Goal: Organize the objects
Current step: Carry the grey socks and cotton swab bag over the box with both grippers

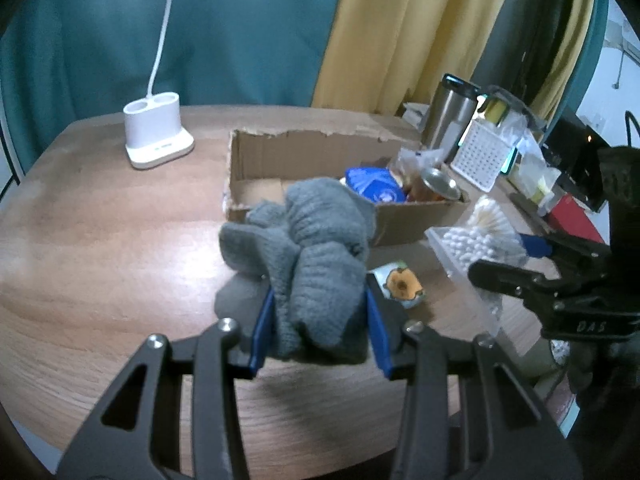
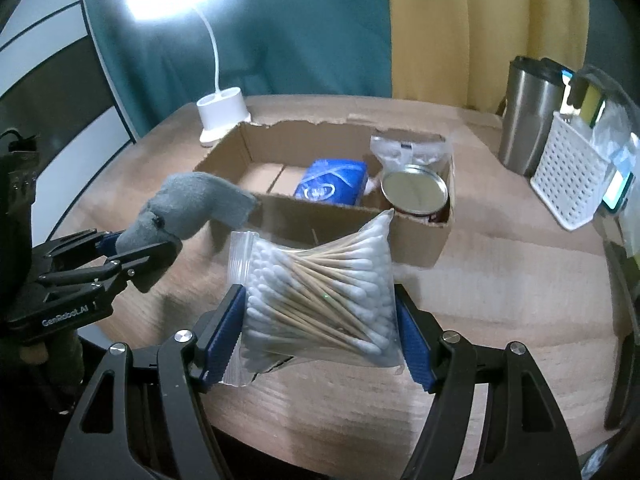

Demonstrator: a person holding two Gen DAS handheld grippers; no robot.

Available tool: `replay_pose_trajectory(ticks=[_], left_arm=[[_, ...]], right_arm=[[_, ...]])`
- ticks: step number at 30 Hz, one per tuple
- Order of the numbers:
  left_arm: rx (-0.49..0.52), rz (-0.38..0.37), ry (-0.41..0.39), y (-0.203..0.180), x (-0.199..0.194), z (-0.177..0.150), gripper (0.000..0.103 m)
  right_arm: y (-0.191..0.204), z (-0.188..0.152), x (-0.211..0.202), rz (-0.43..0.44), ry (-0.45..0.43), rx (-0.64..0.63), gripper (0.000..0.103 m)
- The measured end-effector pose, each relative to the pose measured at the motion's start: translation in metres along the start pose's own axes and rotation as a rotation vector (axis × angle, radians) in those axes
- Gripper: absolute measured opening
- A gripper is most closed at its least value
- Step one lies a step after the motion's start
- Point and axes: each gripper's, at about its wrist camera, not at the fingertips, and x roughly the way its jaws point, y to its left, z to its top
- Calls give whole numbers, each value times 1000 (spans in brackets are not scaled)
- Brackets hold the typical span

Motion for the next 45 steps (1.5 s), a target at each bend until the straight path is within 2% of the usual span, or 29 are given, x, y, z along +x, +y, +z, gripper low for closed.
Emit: replay_pose_trajectory(ticks=[9,20,45], left_arm=[[-1,-1,-42,-2,-12,14,42],[-8,10,-67,3,-7,35,42],[-45,25,-31,15,46,74,42]], right_arm=[[3,10,-4,15,-18,-12,74],[6,32,-7,28,-50,-23,74],[-5,74,31,72,-29,-34,74]])
